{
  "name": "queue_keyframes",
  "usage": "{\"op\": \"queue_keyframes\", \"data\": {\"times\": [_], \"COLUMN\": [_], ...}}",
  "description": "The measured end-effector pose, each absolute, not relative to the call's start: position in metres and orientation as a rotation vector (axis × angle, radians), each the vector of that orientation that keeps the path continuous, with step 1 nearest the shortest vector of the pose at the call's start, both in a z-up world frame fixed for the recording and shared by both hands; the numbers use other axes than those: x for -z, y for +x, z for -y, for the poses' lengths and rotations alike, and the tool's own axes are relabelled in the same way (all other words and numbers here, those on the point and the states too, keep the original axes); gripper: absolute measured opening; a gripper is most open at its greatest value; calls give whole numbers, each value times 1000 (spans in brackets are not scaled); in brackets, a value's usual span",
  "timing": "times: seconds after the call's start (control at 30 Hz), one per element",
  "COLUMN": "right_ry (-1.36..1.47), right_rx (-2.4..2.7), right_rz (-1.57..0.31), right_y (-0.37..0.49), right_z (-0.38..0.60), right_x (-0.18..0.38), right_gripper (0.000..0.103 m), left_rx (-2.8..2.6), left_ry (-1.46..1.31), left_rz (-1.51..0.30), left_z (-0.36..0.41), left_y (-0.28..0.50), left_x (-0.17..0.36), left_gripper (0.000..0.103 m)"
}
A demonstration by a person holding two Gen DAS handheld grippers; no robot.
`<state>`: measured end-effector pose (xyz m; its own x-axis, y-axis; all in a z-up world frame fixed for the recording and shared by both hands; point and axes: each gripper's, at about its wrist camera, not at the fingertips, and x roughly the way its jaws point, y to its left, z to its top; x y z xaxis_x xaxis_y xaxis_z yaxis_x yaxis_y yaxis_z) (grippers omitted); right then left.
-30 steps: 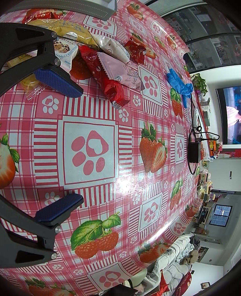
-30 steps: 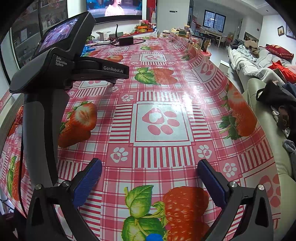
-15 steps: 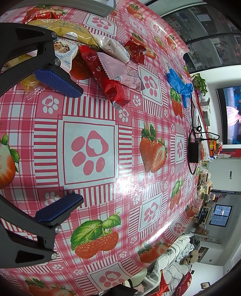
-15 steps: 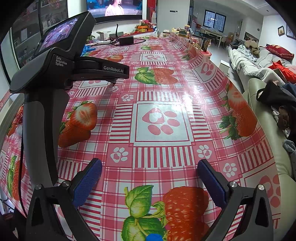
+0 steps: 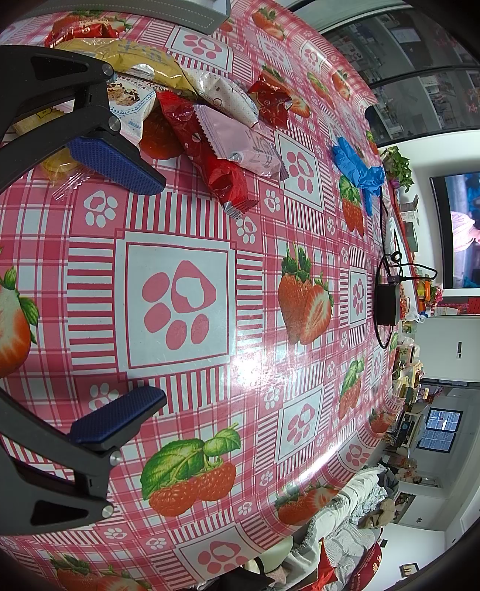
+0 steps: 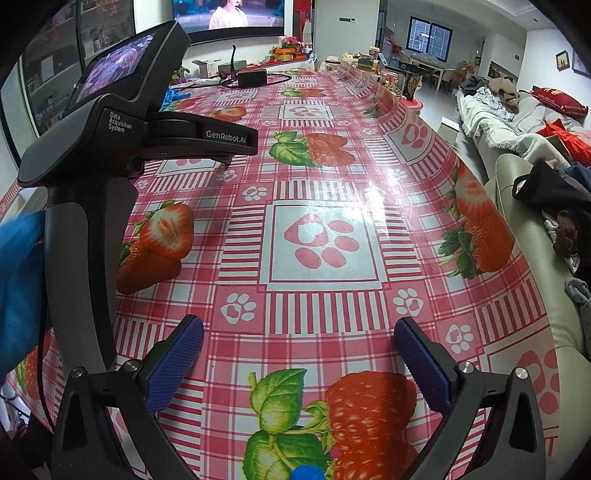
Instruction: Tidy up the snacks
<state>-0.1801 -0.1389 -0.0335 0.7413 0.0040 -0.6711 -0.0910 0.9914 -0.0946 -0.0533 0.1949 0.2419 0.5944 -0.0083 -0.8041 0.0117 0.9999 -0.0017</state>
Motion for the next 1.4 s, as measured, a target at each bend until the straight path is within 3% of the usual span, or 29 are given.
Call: {"op": "queue_keyframes", "data": {"times": [0.13, 0.3, 0.5, 0.63, 0.77, 1.03, 1.4], "right_ry": [-119, -116, -111, -116, -127, -137, -73], "right_rx": [-52, -48, -51, -49, -40, -1, -34], "right_rz": [-750, -756, -766, -757, -749, -763, -849], "right_y": [-179, -176, -175, -174, -173, -172, -162], "right_z": [139, 140, 139, 139, 140, 137, 127], "right_x": [33, 33, 32, 32, 32, 34, 26], "right_gripper": [103, 103, 103, 103, 103, 103, 103], "left_rx": [11, 55, 158, 49, -46, -73, -128], "left_ry": [5, 36, -38, -33, -77, -182, -82], "left_rz": [-934, -1015, -926, -866, -926, -1019, -1041], "left_z": [-180, -210, -327, -401, -496, -615, -706], "left_y": [-46, -64, -153, -189, -223, -277, -344], "left_x": [-226, -265, -389, -425, -431, -449, -516], "left_gripper": [103, 103, 103, 103, 103, 103, 103]}}
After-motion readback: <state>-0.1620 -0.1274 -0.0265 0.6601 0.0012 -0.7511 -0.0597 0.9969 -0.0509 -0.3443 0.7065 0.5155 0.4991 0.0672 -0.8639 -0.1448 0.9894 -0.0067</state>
